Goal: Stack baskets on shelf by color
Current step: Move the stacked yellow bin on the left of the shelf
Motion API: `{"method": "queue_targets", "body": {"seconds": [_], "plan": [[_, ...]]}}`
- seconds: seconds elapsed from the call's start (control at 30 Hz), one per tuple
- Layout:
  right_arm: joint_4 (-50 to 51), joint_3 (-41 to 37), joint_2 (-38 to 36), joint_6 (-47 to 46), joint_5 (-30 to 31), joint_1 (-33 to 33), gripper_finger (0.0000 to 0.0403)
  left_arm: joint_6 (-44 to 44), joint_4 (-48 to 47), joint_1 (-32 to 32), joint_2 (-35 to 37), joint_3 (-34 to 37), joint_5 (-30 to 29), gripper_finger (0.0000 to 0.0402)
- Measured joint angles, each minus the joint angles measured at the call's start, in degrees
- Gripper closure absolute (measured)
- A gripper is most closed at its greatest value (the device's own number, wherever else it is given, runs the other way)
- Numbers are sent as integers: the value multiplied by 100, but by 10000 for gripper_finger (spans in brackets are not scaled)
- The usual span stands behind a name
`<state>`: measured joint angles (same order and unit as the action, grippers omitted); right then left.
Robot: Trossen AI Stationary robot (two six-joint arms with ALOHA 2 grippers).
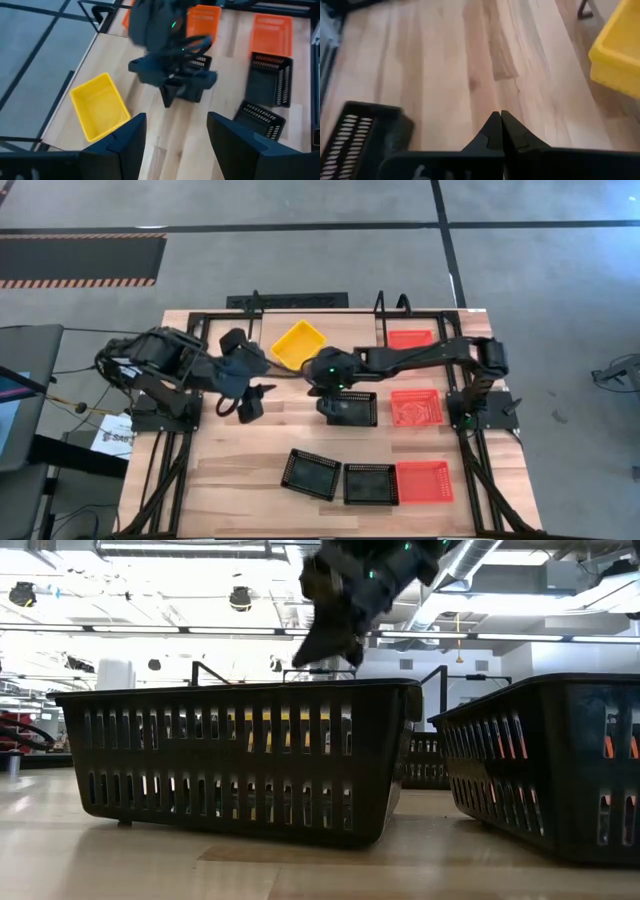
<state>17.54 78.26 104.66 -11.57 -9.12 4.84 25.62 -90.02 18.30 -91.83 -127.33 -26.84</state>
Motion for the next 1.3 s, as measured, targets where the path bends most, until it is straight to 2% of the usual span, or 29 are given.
{"method": "queue_targets", "body": {"seconds": [0.07, 0.33, 0.43, 0.7, 0.97, 1.3], "plan": [[240, 0, 108, -4, 170, 85, 402, 20, -2, 51, 0, 0, 1, 203], [282, 2, 149, -18, 1762, 430, 403, -83, 0, 109, 0, 0, -70, 203], [278, 4, 116, -17, 2110, 519, 403, -89, -1, 105, 0, 0, -84, 203], [318, -7, 242, 151, 2343, 589, 403, -89, -2, 105, -2, 0, -82, 203], [-211, 17, 420, 628, 2432, 646, 403, -87, 0, 105, -5, 0, -78, 203], [-554, 4, 424, 1006, 2433, 1022, 403, -85, 0, 105, -5, 0, -69, 203]]}}
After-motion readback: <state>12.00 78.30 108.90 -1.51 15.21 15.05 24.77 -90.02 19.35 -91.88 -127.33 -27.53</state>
